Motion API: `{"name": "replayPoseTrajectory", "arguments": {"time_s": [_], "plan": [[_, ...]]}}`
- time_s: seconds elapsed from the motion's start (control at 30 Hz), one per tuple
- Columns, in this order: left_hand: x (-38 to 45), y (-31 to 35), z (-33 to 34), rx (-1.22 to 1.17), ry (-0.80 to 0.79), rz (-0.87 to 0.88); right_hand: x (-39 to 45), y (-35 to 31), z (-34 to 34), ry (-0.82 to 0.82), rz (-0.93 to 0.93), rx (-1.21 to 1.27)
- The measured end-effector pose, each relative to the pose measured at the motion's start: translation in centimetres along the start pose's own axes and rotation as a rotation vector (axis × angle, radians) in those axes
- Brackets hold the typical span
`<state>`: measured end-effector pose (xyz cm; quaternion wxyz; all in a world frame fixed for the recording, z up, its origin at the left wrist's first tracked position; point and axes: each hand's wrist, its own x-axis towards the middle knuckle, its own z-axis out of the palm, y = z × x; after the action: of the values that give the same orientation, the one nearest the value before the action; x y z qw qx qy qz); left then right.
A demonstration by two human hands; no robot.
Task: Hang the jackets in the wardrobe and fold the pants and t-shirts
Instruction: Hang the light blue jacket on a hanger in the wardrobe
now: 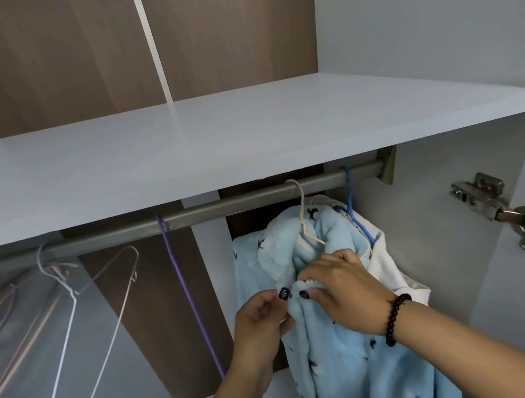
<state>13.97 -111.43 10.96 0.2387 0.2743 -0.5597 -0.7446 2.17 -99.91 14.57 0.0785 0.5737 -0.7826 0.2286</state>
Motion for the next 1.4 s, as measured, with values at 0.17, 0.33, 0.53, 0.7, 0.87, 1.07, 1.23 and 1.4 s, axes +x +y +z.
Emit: {"name": "replayPoseTrajectory", "arguments": {"time_s": [0.17,0.33,0.53,0.7,0.87,1.07,1.23,1.4], "plan": [[-0.2,-0.1,0.3,0.025,-0.002,0.071,0.3,0.2,0.1,-0.019,0.064,0.066],[-0.2,0.0,0.1,0.065,-0.027,0.162,0.9,0.7,-0.1,-0.079,0.100,0.113],[0.3,0.1,-1.1,0.030,-0.145,0.103,1.6,1.3,-0.4,-0.129,0.107,0.120],[0.8,0.0,-1.4,-0.054,-0.222,-0.009,2.0,1.7,-0.2,-0.181,0.079,0.149],[1.6,-0.1,-1.3,-0.083,-0.221,-0.060,2.3,2.2,-0.2,-0.198,0.066,0.157],[2.4,0.4,-1.0,-0.046,-0.289,-0.084,2.3,2.8,-0.6,-0.239,0.065,0.182],[2.5,1.1,-0.5,-0.003,-0.323,-0.106,2.2,3.4,-1.0,-0.290,0.060,0.241],[2.8,1.3,0.0,0.100,-0.271,-0.072,1.8,3.4,-1.3,-0.242,-0.008,0.190]]}}
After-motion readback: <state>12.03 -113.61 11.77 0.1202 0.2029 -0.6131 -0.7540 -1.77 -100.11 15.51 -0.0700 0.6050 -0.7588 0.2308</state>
